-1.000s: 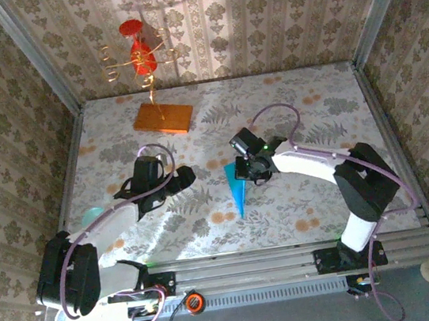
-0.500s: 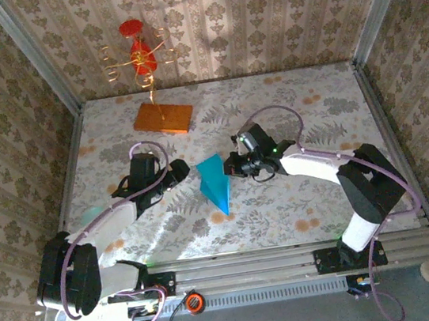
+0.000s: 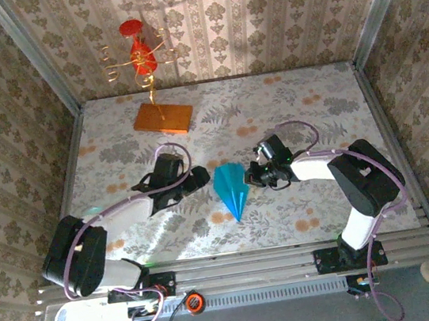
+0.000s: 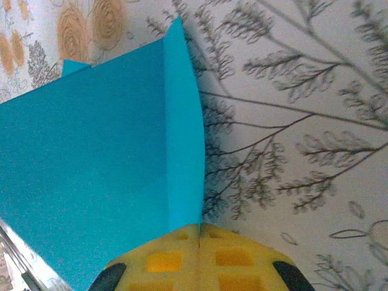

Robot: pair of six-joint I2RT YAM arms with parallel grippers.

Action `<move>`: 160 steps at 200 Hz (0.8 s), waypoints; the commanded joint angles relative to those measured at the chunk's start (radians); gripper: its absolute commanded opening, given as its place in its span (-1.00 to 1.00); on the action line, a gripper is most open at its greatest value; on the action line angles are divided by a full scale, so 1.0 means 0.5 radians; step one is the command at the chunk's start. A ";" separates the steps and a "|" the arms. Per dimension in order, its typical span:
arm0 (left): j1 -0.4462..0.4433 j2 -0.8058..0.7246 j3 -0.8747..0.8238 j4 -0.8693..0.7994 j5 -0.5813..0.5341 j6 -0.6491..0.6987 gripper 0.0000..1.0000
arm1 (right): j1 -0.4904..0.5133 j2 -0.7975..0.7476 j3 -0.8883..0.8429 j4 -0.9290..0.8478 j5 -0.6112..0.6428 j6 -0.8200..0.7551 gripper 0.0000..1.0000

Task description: Fold a paper plane with a square sheet of paper (pick it up from the middle)

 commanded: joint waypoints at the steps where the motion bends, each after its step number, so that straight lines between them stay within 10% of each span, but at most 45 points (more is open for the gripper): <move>1: -0.093 0.098 0.091 0.055 0.045 -0.083 0.55 | -0.020 -0.042 -0.003 0.067 -0.070 -0.034 -0.94; 160: -0.232 0.460 0.287 0.052 0.010 -0.130 -0.78 | -0.086 -0.016 -0.041 0.172 -0.167 0.000 -0.95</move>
